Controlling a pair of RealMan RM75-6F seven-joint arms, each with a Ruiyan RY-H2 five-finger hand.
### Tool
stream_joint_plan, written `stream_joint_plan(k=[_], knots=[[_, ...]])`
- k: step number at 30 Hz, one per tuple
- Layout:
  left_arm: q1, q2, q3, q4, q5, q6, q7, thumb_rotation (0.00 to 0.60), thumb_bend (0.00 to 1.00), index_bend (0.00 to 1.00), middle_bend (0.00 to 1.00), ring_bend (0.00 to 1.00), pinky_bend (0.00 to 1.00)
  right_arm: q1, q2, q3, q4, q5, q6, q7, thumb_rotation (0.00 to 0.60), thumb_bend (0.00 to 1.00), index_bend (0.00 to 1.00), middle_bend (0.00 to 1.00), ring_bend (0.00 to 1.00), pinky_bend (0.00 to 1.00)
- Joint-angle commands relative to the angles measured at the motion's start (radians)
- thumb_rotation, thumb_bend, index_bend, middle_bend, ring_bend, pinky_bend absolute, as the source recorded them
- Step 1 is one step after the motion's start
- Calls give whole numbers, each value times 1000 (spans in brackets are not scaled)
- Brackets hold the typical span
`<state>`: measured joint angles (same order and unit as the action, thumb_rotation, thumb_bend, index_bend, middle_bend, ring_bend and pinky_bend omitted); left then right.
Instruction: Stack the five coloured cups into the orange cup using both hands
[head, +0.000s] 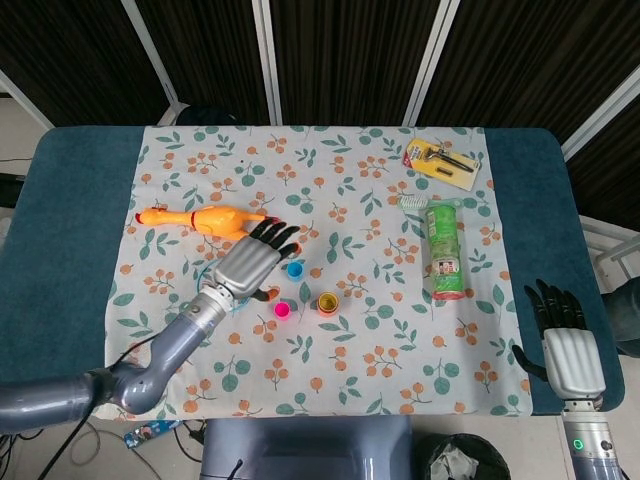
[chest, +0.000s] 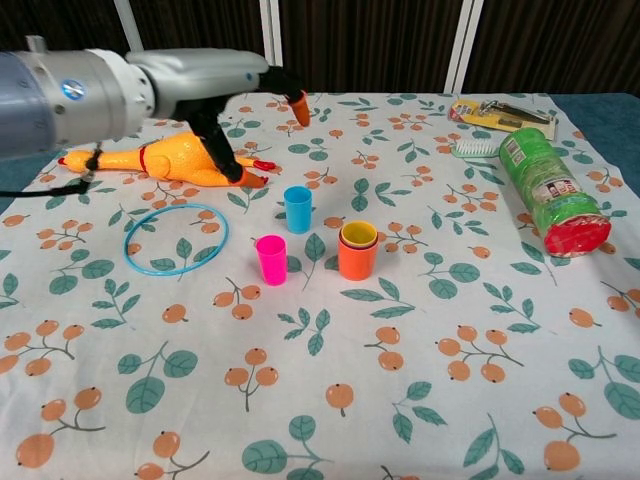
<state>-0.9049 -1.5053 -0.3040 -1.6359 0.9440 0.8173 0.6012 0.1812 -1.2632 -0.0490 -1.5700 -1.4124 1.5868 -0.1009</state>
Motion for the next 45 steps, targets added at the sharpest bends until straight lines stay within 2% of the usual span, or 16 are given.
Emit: stream_joint_plan(k=[1, 10, 22, 28, 36, 45], knots=[[-76, -104, 1, 73, -109, 48, 93, 600, 167, 270, 40, 0, 0, -3, 0, 6, 1, 1, -8, 4, 600, 336, 50, 0, 0, 77], [-146, -195, 22, 150, -227, 115, 208, 600, 166, 304, 42, 0, 0, -10, -6, 21, 3, 0, -34, 0, 600, 336, 66, 0, 0, 77], [-172, -224, 54, 208, -309, 142, 259, 600, 166, 351, 43, 0, 0, -16, -21, 39, 13, 1, -70, -1, 600, 336, 79, 0, 0, 77], [-184, -247, 59, 262, -304, 115, 234, 600, 169, 366, 54, 0, 0, -17, -29, 49, 20, 6, -86, -5, 600, 337, 86, 0, 0, 77], [-188, -292, 78, 353, -277, 86, 191, 600, 221, 414, 63, 0, 0, -24, -35, 63, 24, 9, -90, -5, 600, 336, 100, 0, 0, 77], [-190, -301, 78, 374, -248, 108, 180, 600, 223, 418, 63, 0, 0, -28, -39, 72, 29, 9, -100, -1, 600, 336, 105, 0, 0, 77]])
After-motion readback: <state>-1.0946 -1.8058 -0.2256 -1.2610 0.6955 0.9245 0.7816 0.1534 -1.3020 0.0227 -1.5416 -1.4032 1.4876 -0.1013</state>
